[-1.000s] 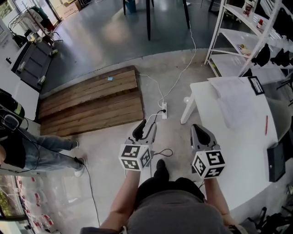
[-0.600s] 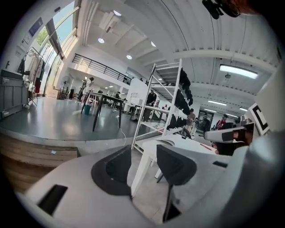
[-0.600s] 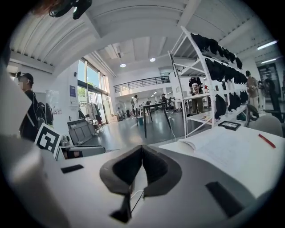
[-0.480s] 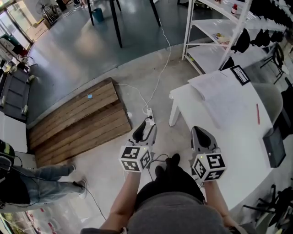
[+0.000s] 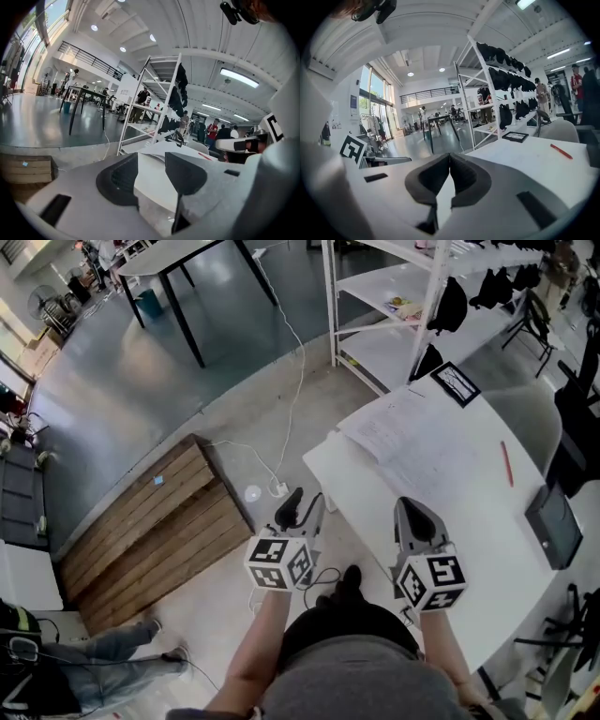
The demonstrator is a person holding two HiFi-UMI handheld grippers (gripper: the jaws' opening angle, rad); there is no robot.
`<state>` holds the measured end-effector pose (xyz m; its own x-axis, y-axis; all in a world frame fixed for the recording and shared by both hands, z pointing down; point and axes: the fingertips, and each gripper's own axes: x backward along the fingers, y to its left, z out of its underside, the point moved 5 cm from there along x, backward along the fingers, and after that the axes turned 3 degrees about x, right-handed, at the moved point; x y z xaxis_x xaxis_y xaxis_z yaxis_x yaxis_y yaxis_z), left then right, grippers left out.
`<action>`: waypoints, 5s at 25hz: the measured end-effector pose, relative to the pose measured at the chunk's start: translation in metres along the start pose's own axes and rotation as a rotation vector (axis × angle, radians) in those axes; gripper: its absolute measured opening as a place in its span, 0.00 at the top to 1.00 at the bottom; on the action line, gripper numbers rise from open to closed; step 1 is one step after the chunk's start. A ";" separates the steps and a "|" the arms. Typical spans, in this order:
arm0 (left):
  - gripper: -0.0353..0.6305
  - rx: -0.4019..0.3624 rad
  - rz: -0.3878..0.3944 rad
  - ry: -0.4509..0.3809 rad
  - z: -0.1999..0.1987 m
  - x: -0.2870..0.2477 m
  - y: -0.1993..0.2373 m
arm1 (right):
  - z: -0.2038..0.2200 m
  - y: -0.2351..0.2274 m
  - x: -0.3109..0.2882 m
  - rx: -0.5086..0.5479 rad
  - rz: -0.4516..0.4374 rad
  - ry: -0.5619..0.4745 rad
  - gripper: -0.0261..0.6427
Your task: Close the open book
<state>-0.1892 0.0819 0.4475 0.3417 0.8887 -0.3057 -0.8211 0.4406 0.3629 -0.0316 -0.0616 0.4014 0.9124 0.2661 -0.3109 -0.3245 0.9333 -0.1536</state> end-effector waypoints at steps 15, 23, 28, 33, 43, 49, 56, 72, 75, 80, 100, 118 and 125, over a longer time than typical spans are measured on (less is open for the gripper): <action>0.70 0.151 0.119 0.130 0.000 -0.101 -0.033 | -0.004 -0.085 0.008 -0.105 0.160 -0.046 0.96; 0.70 0.234 0.187 0.218 0.006 -0.147 -0.033 | -0.008 -0.107 0.007 -0.124 0.268 -0.052 0.96; 0.70 0.318 0.231 0.294 0.015 -0.170 -0.024 | -0.009 -0.108 -0.001 -0.143 0.342 -0.031 0.95; 0.68 0.401 0.277 0.365 0.022 -0.187 -0.012 | -0.006 -0.101 -0.015 -0.160 0.408 -0.003 0.96; 0.67 0.635 0.378 0.458 0.023 -0.215 -0.003 | -0.009 -0.091 -0.032 -0.176 0.511 0.024 0.96; 0.67 0.756 0.387 0.519 0.027 -0.223 0.007 | -0.008 -0.086 -0.040 -0.195 0.556 0.033 0.96; 0.67 0.941 0.336 0.600 0.033 -0.233 0.014 | -0.007 -0.084 -0.044 -0.204 0.597 0.043 0.96; 0.90 0.949 0.354 0.588 0.028 -0.233 0.015 | -0.002 -0.077 -0.026 -0.222 0.678 0.027 0.96; 0.91 0.880 0.382 0.574 0.021 -0.229 0.010 | 0.000 -0.076 -0.020 -0.224 0.691 0.021 0.96; 0.92 0.741 0.437 0.554 0.010 -0.222 -0.005 | 0.004 -0.073 -0.007 -0.232 0.708 0.012 0.96; 0.93 0.121 0.541 0.578 0.013 -0.195 -0.070 | 0.026 -0.065 0.052 -0.277 0.777 -0.017 0.96; 0.93 -0.362 0.548 0.660 0.044 -0.191 -0.110 | 0.036 -0.069 0.086 -0.310 0.820 -0.045 0.95; 0.93 -0.545 0.557 0.704 0.055 -0.192 -0.119 | 0.037 -0.071 0.086 -0.319 0.818 -0.047 0.96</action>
<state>-0.1325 -0.1341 0.5115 -0.3473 0.5964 -0.7237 -0.9349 -0.2799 0.2181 0.0795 -0.0959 0.4202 0.3700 0.8384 -0.4002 -0.9290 0.3353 -0.1564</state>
